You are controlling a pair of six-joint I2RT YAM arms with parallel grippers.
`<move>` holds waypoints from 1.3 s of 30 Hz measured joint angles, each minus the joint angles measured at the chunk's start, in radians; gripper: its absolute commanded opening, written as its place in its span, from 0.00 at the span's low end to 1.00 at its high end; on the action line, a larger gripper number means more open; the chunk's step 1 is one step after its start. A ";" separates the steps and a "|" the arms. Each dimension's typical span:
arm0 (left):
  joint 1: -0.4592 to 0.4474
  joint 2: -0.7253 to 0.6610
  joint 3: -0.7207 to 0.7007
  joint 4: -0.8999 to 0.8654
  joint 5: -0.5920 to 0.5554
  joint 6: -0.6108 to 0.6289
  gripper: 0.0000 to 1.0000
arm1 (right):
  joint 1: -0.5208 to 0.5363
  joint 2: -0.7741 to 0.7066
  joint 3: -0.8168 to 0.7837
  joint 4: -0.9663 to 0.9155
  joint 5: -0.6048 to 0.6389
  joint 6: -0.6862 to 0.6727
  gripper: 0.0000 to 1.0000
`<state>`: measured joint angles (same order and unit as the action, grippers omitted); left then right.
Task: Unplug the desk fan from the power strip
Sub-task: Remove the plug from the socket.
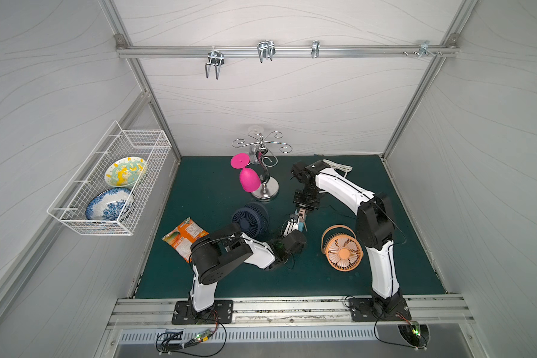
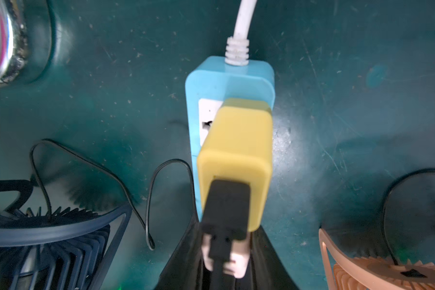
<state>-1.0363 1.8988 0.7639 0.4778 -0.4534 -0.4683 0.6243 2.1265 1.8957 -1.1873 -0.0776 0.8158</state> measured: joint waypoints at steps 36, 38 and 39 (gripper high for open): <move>0.006 -0.002 -0.002 0.007 0.018 0.012 0.05 | -0.044 0.040 0.060 -0.050 -0.094 0.013 0.00; 0.006 -0.002 -0.002 0.001 0.011 0.007 0.04 | -0.018 0.073 0.119 -0.089 -0.043 0.002 0.00; 0.006 -0.002 -0.002 0.000 0.010 0.005 0.04 | -0.010 0.090 0.147 -0.107 -0.026 -0.001 0.00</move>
<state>-1.0302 1.8969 0.7624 0.4778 -0.4431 -0.4629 0.6140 2.2162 2.0426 -1.2945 -0.1036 0.8146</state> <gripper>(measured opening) 0.533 0.296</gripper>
